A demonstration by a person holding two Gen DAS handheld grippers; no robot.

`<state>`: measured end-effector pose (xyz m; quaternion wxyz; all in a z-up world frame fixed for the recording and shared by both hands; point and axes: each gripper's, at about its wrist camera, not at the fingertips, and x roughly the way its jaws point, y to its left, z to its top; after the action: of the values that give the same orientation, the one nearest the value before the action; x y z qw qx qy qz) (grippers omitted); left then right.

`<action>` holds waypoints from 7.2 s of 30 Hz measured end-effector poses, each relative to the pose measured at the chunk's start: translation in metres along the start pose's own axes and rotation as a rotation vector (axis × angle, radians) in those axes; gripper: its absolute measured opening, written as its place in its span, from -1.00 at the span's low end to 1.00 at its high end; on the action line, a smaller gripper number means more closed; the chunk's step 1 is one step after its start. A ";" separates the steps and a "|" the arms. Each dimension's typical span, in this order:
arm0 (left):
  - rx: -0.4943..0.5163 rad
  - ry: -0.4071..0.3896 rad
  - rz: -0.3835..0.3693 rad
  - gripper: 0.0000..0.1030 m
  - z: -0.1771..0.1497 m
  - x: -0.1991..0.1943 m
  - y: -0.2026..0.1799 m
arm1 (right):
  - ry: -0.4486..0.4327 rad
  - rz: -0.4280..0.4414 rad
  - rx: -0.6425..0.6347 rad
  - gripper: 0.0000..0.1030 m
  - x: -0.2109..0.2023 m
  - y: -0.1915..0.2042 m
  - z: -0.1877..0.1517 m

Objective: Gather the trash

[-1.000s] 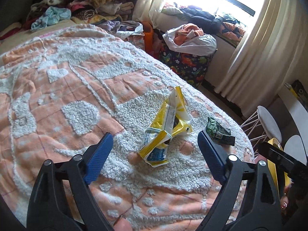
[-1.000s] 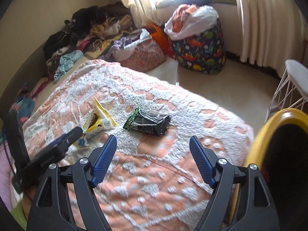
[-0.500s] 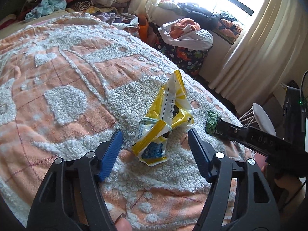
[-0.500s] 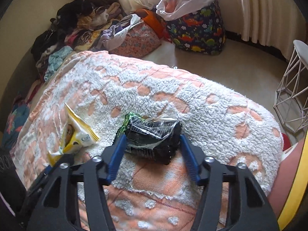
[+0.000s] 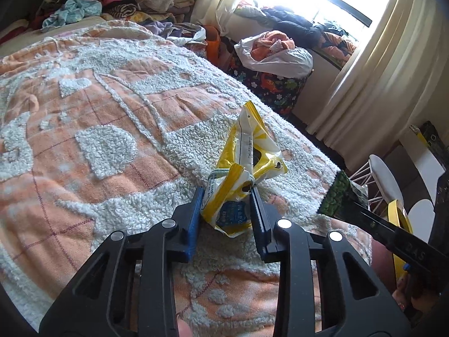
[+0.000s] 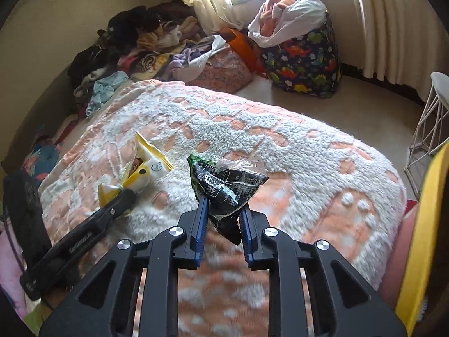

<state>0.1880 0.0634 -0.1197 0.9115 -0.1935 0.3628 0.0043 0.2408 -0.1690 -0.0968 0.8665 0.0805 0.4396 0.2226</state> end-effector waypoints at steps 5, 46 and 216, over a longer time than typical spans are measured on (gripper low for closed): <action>0.012 -0.023 -0.007 -0.53 0.000 -0.013 -0.009 | -0.036 -0.001 -0.008 -0.60 -0.026 -0.002 -0.009; 0.317 -0.025 -0.192 -0.53 -0.031 -0.062 -0.153 | -0.244 -0.104 0.137 -0.61 -0.177 -0.092 -0.039; 0.417 -0.353 -0.047 0.79 -0.081 -0.169 -0.110 | -0.723 -0.374 -0.120 0.87 -0.229 0.000 -0.145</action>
<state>0.0263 -0.0450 -0.0228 0.9806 -0.0061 0.1869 -0.0583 0.0068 -0.2817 -0.0177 0.9938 0.0216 0.1003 0.0437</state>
